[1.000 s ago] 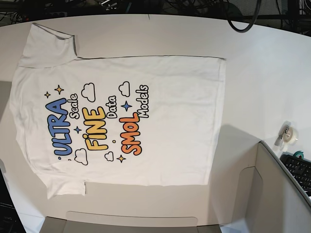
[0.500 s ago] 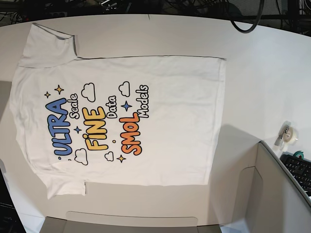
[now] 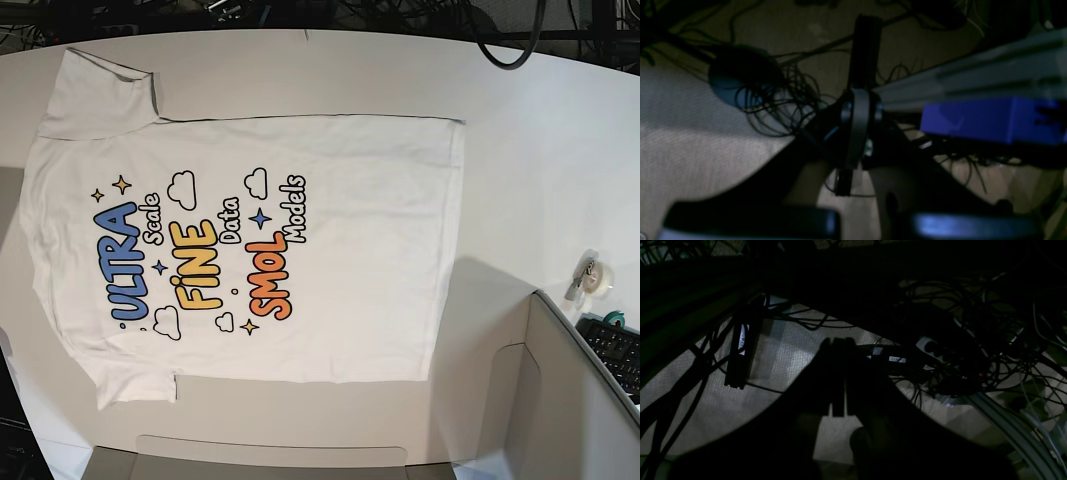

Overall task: Layout the t-shirt on the table in an organized manner, then fold the t-shirt properly
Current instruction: 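Raise the left gripper slowly toward the table edge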

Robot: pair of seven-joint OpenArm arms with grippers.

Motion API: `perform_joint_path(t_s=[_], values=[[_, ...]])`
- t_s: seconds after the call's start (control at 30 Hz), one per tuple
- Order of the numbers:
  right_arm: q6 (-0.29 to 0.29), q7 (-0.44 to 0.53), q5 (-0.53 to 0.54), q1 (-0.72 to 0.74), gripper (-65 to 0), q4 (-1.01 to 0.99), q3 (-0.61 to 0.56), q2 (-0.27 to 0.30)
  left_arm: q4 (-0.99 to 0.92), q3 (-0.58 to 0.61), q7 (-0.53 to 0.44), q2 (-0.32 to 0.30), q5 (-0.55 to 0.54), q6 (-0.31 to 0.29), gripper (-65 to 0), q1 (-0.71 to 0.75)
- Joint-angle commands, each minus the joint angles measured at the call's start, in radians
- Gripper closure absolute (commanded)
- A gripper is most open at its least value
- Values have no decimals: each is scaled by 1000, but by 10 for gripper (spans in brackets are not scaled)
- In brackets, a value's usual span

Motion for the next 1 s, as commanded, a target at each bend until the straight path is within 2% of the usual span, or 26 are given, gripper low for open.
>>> perform_joint_path(t_s=[0.0, 0.2, 0.53, 0.97], values=[[-2, 5, 0, 1, 0, 2, 1, -1, 7, 1, -19, -3, -6, -4, 0, 33], [-2, 11, 0, 1, 0, 2, 1, -1, 52, 1, -21, -3, -6, -4, 0, 59], [-2, 8, 0, 1, 0, 2, 1, -2, 254, 1, -21, -3, -6, -4, 0, 174], [-2, 5, 0, 1, 0, 2, 1, -1, 276, 1, -21, 0, -2, -6, 0, 211]])
